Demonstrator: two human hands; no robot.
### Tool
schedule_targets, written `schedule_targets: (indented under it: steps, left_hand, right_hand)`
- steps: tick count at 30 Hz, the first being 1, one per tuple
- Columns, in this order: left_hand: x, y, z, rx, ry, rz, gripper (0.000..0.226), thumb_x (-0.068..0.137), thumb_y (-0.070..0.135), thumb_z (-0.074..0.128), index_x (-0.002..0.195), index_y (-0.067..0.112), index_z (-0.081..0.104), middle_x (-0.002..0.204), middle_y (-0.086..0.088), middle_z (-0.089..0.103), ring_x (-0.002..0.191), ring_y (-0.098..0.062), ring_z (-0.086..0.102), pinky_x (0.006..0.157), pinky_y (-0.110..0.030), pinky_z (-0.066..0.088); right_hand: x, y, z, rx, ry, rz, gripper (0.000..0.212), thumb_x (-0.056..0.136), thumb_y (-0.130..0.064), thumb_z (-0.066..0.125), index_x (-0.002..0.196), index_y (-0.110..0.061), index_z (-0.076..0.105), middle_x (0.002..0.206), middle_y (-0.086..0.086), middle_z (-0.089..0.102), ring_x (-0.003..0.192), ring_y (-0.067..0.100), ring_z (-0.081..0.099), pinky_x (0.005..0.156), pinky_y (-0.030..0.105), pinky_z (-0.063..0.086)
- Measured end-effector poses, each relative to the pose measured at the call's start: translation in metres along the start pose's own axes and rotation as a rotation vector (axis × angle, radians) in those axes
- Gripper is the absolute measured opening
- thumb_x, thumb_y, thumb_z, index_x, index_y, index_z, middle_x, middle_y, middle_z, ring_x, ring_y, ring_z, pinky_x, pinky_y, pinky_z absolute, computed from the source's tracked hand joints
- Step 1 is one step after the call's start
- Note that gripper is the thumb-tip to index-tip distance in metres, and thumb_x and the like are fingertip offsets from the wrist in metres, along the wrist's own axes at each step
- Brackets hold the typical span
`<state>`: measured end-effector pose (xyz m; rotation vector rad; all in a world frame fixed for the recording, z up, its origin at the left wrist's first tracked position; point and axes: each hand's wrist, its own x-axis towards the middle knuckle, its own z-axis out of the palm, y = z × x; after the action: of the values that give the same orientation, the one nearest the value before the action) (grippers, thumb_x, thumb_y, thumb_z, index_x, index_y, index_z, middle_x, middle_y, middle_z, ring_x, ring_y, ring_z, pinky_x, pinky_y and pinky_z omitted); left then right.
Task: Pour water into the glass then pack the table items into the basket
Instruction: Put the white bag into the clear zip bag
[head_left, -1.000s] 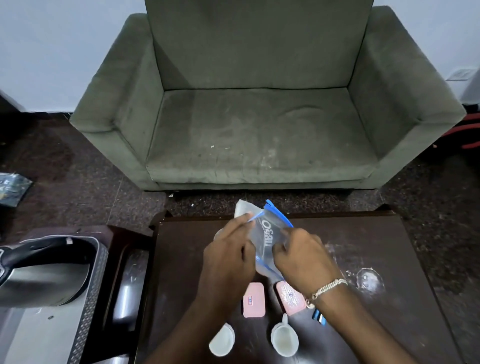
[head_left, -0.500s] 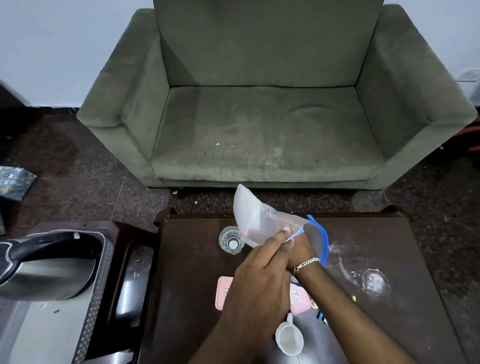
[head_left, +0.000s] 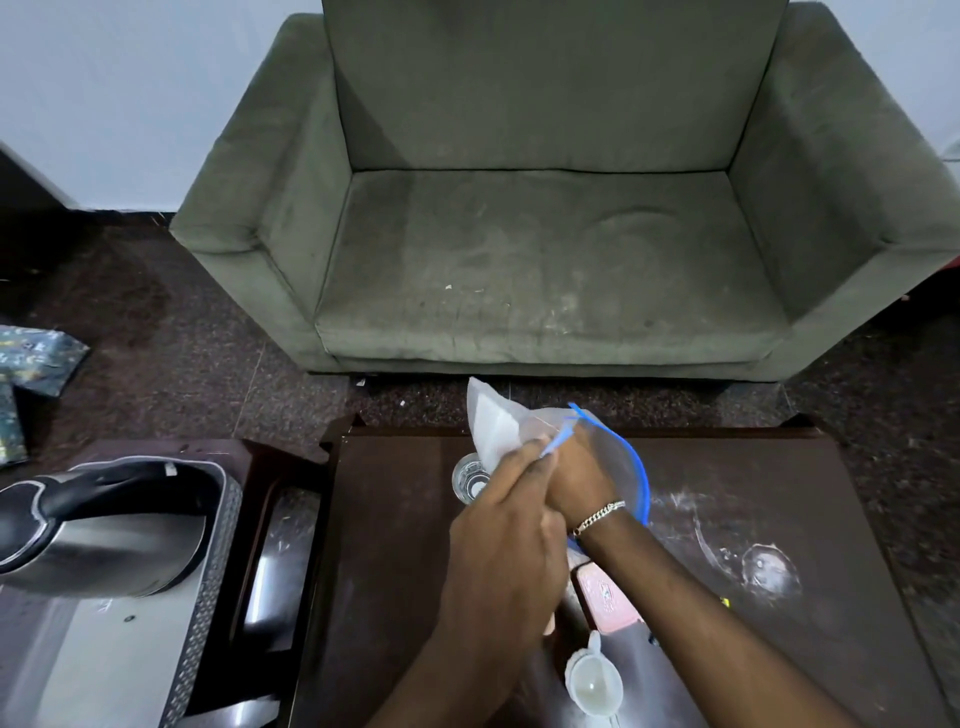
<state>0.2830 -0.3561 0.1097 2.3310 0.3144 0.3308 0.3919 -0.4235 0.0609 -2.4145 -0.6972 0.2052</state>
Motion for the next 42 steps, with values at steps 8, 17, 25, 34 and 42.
schedule_targets:
  steps: [8,17,25,34,42]
  left_hand:
    - [0.022,-0.022,-0.010,0.070,0.041,-0.224,0.052,0.080,0.013,0.046,0.125,0.011,0.073,0.138,0.002,0.066,0.120,-0.005,0.055,0.092,-0.009,0.033]
    - [0.028,-0.043,-0.025,0.195,0.033,-0.293,0.051,0.080,-0.007,0.058,0.127,0.009,0.070,0.139,0.003,0.065,0.122,-0.019,0.061,0.089,-0.032,0.048]
    - [0.025,-0.045,-0.024,0.228,-0.009,-0.301,0.050,0.083,-0.006,0.057,0.131,0.007,0.068,0.140,0.001,0.064,0.119,-0.024,0.064,0.091,-0.036,0.051]
    - [0.020,-0.059,-0.031,0.231,0.007,-0.364,0.047,0.084,-0.006,0.056,0.126,0.010,0.069,0.138,0.004,0.064,0.114,-0.024,0.064,0.089,-0.034,0.048]
    - [0.011,-0.065,-0.031,0.223,-0.008,-0.394,0.048,0.086,-0.003,0.054,0.127,0.015,0.069,0.136,0.011,0.062,0.109,-0.019,0.064,0.082,-0.024,0.039]
  right_hand:
    - [-0.014,-0.016,-0.012,0.052,-0.075,-0.194,0.018,0.092,-0.028,0.064,0.080,-0.018,0.056,0.088,0.000,0.069,0.084,0.021,0.062,0.070,0.029,0.046]
    - [-0.024,-0.002,-0.064,0.499,0.093,0.179,0.032,0.075,-0.012,0.081,0.092,-0.028,0.059,0.082,-0.010,0.066,0.070,0.002,0.058,0.064,0.020,0.047]
    - [-0.005,0.031,-0.118,0.313,-0.235,0.221,0.016,0.087,-0.007,0.073,0.093,-0.021,0.078,0.083,0.007,0.078,0.061,0.018,0.066,0.063,0.029,0.053]
    - [0.013,0.084,-0.130,0.490,-0.076,0.376,0.020,0.090,0.004,0.069,0.087,-0.014,0.078,0.077,0.006,0.079,0.060,0.024,0.071,0.053,0.022,0.059]
    - [0.008,0.145,-0.041,0.348,-0.059,0.569,0.026,0.085,0.005,0.067,0.083,-0.019,0.077,0.084,0.013,0.073,0.076,0.021,0.068,0.071,0.049,0.064]
